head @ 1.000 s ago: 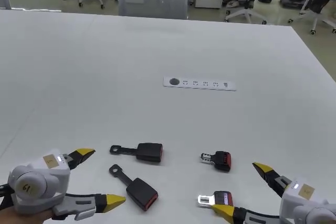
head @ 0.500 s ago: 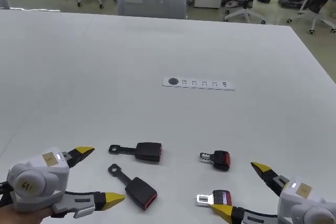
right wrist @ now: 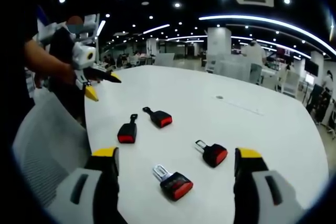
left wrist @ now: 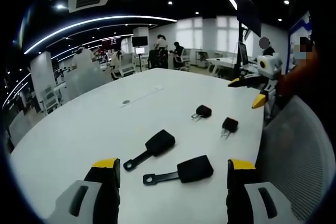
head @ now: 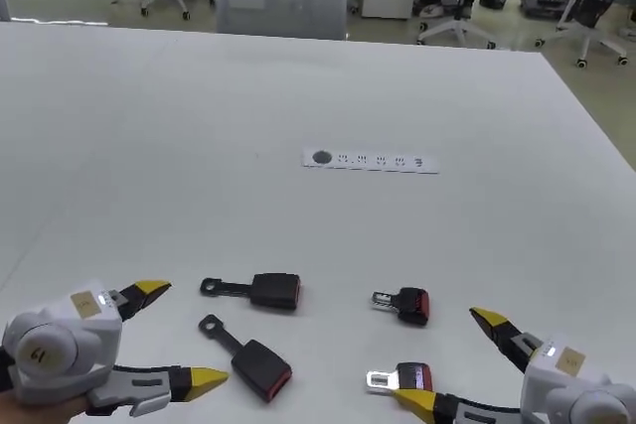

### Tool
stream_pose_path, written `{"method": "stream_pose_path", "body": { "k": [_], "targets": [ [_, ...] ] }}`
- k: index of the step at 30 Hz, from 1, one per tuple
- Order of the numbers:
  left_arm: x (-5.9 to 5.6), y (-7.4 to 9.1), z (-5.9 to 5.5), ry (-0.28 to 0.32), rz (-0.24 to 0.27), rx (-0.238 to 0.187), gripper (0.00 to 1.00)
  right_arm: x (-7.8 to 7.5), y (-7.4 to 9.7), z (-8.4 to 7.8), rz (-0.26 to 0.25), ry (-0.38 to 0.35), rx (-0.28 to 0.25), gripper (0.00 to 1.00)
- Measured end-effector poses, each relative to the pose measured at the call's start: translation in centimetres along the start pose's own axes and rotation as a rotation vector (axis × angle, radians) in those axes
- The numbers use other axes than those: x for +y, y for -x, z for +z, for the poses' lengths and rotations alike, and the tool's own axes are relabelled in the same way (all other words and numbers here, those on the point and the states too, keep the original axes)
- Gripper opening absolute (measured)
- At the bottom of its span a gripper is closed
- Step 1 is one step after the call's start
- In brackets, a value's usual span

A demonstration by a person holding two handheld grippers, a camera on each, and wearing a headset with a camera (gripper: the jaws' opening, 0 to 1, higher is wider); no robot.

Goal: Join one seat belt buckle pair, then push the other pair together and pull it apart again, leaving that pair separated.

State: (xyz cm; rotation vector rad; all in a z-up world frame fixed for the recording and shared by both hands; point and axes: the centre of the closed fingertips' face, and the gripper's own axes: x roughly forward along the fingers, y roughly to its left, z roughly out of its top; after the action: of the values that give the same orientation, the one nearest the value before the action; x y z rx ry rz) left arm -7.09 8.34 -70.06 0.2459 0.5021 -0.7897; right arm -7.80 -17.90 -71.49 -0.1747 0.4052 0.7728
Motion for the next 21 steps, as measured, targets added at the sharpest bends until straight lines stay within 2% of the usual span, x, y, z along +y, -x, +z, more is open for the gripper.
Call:
{"method": "stream_pose_path", "body": {
  "k": [21],
  "targets": [
    [-0.84, -0.88, -0.20, -0.043, -0.032, 0.028, 0.85, -0.03, 0.33, -0.66, 0.017, 0.000, 0.014, 0.93]
  ]
}}
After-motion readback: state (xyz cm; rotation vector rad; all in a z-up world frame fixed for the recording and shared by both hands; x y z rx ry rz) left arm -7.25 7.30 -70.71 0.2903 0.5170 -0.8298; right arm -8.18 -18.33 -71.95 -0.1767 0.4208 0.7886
